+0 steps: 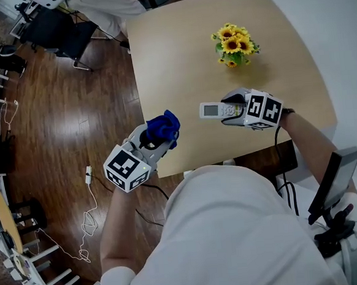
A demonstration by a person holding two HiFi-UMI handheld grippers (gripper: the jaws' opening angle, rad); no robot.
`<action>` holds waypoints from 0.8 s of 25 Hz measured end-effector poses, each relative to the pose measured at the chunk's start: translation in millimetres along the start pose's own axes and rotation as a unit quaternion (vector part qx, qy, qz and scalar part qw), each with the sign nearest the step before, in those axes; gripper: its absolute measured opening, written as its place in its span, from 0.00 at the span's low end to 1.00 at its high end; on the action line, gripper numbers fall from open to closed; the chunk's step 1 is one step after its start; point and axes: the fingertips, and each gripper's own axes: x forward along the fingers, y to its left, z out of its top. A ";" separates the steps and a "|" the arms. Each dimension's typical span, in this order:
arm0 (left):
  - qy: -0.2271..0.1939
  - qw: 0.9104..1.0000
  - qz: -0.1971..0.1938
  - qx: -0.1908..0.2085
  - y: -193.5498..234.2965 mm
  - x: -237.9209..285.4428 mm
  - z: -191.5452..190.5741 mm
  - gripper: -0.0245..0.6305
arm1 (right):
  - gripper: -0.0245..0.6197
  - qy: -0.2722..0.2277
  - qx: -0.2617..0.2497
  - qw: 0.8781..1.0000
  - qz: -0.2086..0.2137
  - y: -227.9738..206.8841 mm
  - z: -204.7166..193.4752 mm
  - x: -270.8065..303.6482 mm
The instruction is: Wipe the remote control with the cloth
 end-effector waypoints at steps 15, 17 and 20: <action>-0.003 0.998 0.029 -0.059 -12.8 -13.6 -38.2 0.20 | 0.45 0.010 0.188 0.965 -0.181 -63.8 -72.6 110.5; -0.001 0.997 0.025 -0.067 -16.0 -17.0 -42.0 0.20 | 0.45 0.013 0.214 0.955 -0.204 -69.4 -83.6 118.9; 0.004 0.996 0.025 -0.080 -18.5 -25.8 -39.5 0.20 | 0.45 0.015 0.240 0.943 -0.230 -71.9 -85.6 124.6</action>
